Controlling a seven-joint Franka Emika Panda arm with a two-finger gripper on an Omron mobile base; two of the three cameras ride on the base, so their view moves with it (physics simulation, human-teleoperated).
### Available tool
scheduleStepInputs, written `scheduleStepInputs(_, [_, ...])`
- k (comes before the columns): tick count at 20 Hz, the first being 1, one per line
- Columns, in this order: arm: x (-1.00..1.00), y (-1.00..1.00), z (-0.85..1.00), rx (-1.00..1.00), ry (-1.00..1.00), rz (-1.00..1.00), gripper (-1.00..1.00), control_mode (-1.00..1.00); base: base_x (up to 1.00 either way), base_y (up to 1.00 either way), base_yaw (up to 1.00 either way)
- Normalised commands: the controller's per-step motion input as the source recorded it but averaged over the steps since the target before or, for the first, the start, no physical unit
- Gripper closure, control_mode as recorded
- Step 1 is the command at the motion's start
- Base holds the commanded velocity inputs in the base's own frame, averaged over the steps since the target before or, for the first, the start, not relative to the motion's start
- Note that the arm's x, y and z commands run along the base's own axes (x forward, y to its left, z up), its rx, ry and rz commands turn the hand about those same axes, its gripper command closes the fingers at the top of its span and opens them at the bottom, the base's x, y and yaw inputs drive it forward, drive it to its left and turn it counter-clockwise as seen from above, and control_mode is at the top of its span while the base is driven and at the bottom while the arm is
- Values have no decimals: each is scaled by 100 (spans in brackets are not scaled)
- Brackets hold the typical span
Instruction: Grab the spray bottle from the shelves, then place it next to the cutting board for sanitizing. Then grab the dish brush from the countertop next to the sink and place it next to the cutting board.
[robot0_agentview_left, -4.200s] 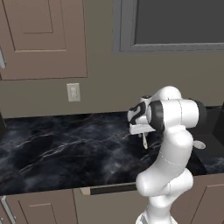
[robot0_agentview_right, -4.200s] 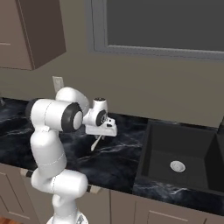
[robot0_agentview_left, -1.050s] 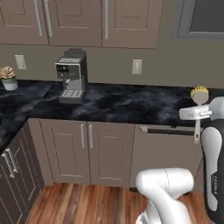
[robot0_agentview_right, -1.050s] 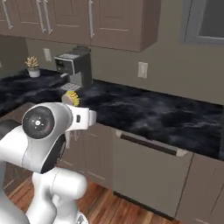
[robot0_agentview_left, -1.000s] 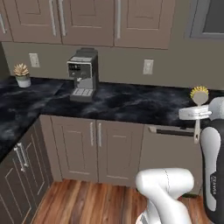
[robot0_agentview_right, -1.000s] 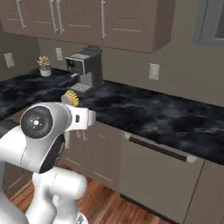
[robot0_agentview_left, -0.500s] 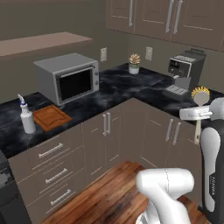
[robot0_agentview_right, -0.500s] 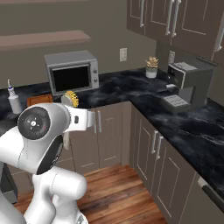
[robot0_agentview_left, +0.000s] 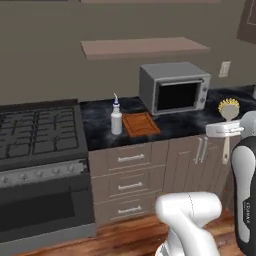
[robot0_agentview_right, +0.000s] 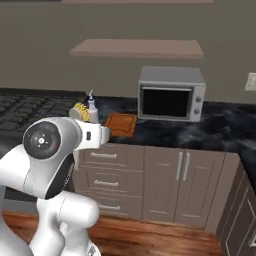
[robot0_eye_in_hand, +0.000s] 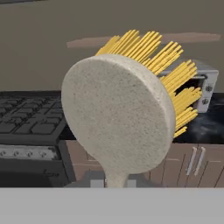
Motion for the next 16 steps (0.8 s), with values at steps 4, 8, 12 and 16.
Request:
scheduleStepInputs(4, [0, 0, 0, 0, 0, 0, 100, 100, 100, 2, 49])
scheduleStepInputs(8, [0, 0, 0, 0, 0, 0, 100, 100, 100, 3, 40])
scheduleStepInputs(12, [0, 0, 0, 0, 0, 0, 100, 100, 91, -59, 42])
scheduleStepInputs(16, [0, 0, 0, 0, 0, 0, 100, 100, 14, -51, 20])
